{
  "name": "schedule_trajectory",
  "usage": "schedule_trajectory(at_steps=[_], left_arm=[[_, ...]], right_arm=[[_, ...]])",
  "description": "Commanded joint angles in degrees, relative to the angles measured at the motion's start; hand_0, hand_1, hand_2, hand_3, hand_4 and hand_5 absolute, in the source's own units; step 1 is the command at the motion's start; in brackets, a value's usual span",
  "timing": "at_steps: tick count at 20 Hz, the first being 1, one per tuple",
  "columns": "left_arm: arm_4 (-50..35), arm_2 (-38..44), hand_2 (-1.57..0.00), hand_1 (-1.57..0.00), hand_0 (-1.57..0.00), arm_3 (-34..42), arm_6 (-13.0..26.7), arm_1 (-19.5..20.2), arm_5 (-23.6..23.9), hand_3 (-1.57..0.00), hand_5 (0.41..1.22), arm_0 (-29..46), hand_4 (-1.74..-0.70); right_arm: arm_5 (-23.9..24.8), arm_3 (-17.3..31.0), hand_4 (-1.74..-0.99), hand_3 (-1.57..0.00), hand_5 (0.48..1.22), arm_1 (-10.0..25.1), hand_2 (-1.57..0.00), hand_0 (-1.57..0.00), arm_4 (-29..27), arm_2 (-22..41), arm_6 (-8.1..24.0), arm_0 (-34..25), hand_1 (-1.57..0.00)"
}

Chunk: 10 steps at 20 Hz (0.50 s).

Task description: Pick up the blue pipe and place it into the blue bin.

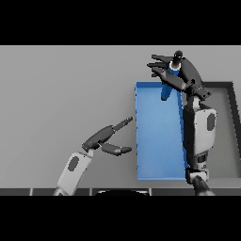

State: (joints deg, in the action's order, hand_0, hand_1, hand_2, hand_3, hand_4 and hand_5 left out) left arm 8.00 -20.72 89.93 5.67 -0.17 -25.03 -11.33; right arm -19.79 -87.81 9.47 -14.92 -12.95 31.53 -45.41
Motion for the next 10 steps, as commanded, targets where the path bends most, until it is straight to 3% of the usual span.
schedule_trajectory(at_steps=[1, 4, 5, 10], left_arm=[[-0.05, 0.21, 0.0, 0.0, 0.0, -0.25, -0.12, 0.27, -0.11, 0.0, 0.462, 0.05, -0.94], [0.86, 0.14, 0.0, 0.0, 0.0, -0.61, -1.45, 0.64, 0.32, 0.0, 0.46, 0.1, -0.93], [0.99, -0.03, 0.0, 0.0, 0.0, -0.3, -2.81, 1.02, 0.26, 0.0, 0.462, 0.78, -0.93], [1.6, 0.05, 0.0, 0.0, 0.0, -0.38, -2.28, 0.84, 0.96, 0.0, 0.467, 0.22, -0.93]], right_arm=[[0.52, 0.12, -1.499, -1.57, 1.221, -0.31, -1.57, -1.57, 1.61, 0.2, 0.57, 1.43, -1.57], [0.4, -0.64, -1.5, -1.57, 1.221, 0.03, -1.57, -1.57, 4.05, -0.33, 3.4, 6.34, -1.57], [0.54, -0.37, -1.5, -1.57, 1.221, 0.1, -1.57, -1.57, 5.17, -0.04, 3.4, 8.19, -1.57], [6.48, 4.01, -1.499, -1.57, 1.221, 0.06, -1.57, -1.57, 10.04, 3.08, 3.4, 13.93, -1.57]])
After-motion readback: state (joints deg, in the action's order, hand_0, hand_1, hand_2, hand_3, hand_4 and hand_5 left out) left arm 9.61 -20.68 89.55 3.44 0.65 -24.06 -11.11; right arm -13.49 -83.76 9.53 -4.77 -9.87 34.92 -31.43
